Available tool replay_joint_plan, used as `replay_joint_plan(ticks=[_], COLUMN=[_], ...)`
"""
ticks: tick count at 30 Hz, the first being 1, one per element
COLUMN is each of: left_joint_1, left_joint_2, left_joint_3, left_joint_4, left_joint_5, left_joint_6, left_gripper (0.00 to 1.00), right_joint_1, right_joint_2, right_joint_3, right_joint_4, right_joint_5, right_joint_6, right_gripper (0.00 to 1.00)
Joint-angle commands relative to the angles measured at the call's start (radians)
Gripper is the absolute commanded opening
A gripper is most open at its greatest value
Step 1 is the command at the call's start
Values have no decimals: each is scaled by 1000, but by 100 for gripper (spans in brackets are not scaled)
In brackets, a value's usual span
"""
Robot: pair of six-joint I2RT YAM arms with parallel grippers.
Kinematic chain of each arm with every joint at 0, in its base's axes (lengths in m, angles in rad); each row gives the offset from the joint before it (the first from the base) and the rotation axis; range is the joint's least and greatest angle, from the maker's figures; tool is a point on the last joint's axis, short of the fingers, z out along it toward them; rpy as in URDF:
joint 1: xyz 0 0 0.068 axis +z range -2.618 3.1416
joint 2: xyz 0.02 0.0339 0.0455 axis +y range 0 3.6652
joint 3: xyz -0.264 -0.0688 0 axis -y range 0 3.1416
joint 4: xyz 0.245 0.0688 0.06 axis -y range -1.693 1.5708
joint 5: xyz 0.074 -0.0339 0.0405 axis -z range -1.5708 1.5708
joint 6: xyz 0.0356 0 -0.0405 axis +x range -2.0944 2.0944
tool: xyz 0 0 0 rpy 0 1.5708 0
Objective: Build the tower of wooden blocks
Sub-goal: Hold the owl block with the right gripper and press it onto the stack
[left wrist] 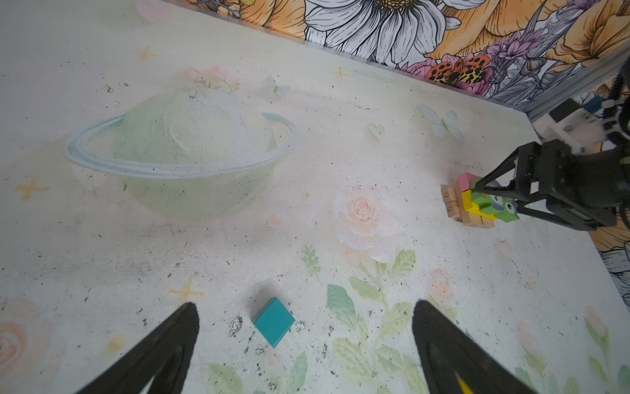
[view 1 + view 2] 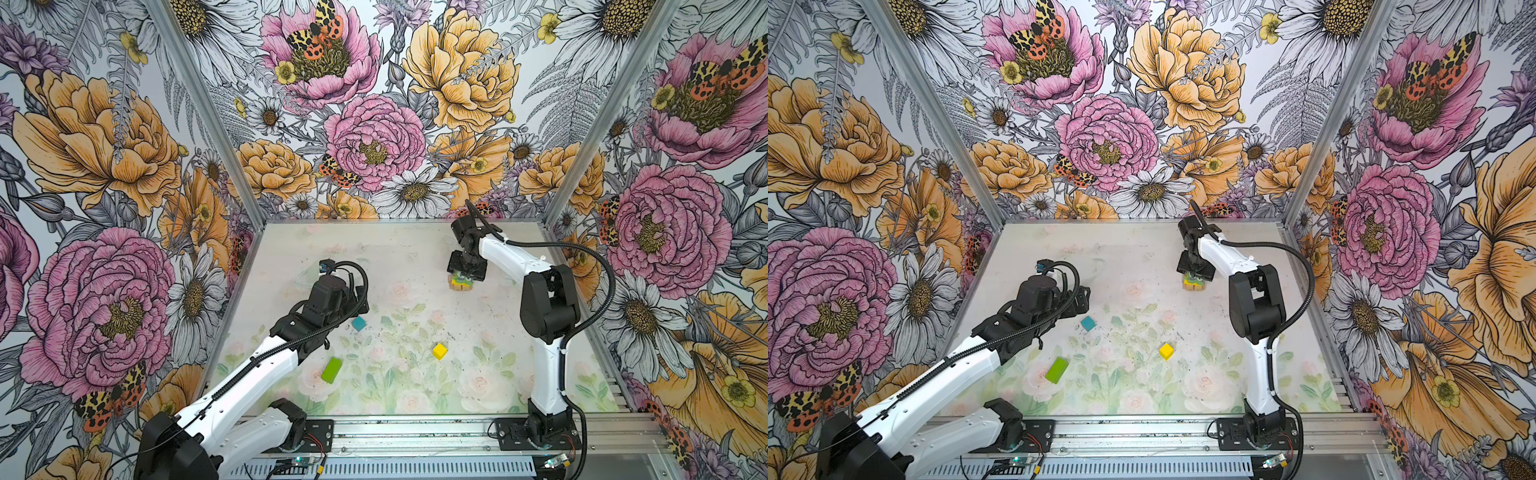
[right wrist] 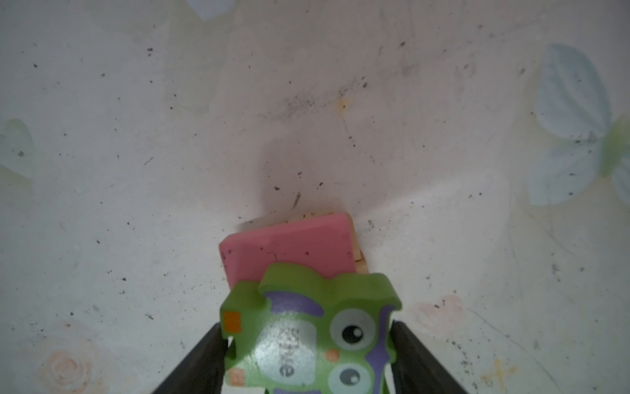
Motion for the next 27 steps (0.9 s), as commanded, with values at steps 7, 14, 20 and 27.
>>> replay_joint_plan(ticks=[7,14,20,27], left_joint_1=[9,7,11,4], left_joint_2=[-19,-27,-28,-16], left_joint_3=[-15,-18,-17,-7], left_joint_4=[19,18,18,17], left_joint_5=[22,22,22,50], left_joint_6=[-15,-17,-25,-31], left_gripper=[99,99,99,99], right_joint_1=[11,10,9,5], right_joint_2=[-2,1,7,33], right_joint_3=[48,62,76,87], right_joint_4=[-9,-9,-15,-26], right_joint_5=[30,10,12,3], right_joint_6=[-46,-87,-125,-149], right_gripper=[68,68,69,69])
